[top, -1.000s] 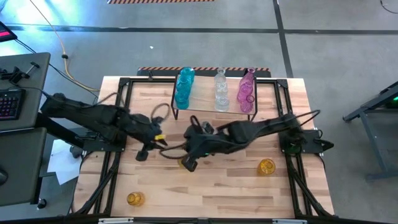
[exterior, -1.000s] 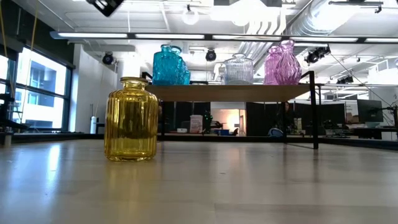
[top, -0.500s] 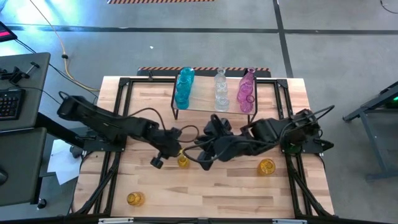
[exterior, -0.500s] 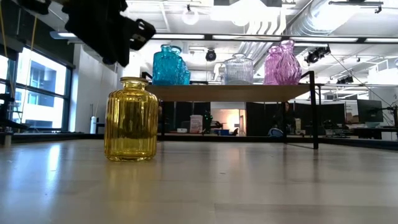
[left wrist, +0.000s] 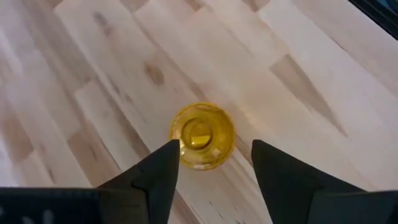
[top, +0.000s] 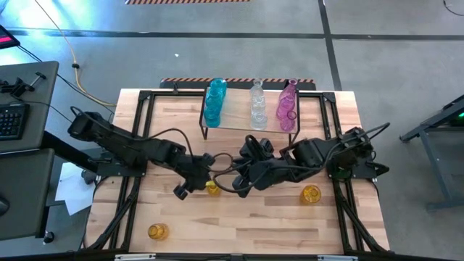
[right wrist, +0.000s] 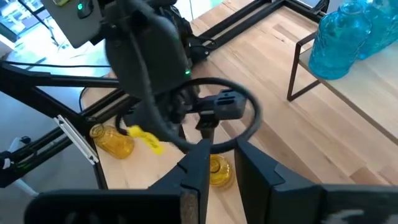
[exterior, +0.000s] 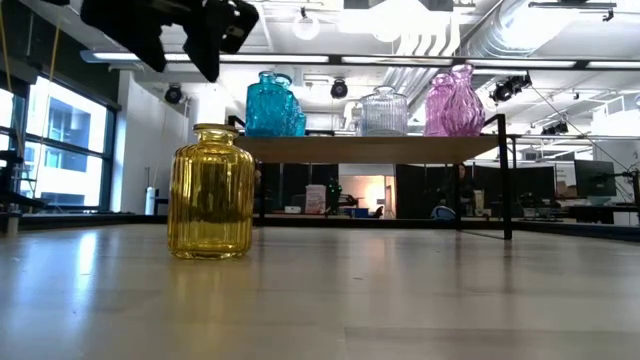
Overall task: Sort vases onto shelf
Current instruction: Put the top left yellow vase on the shelf
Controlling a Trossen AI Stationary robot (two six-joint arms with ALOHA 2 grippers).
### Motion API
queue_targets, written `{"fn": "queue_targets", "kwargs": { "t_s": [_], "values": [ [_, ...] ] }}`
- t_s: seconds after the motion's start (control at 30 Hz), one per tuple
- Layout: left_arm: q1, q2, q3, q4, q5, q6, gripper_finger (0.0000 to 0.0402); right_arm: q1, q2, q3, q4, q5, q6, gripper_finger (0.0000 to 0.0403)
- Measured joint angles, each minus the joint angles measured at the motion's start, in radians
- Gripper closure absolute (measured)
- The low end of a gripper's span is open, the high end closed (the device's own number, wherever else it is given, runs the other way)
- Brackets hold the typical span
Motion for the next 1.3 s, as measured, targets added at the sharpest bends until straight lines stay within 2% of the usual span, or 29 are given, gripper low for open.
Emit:
{"fn": "queue_targets", "kwargs": {
  "t_s": [0.23,0.43,1.13,1.3],
  "values": [
    [-0.058,0.039,0.001,0.011,0.002,0.131,0.0202,0.000,0.000,0.000,-0.002,-0.004,0.018,0.0345],
    [-0.074,0.096,0.001,0.024,-0.073,0.140,0.0202,0.006,0.000,0.000,-0.002,-0.004,0.037,0.0345],
    [-0.059,0.209,0.006,0.062,-0.074,0.136,0.0202,0.058,0.000,0.000,0.000,0.031,0.075,0.0345],
    [-0.055,0.210,0.005,0.075,-0.118,0.109,0.0209,0.069,0.000,0.000,0.000,0.048,0.075,0.0345]
  ]
}}
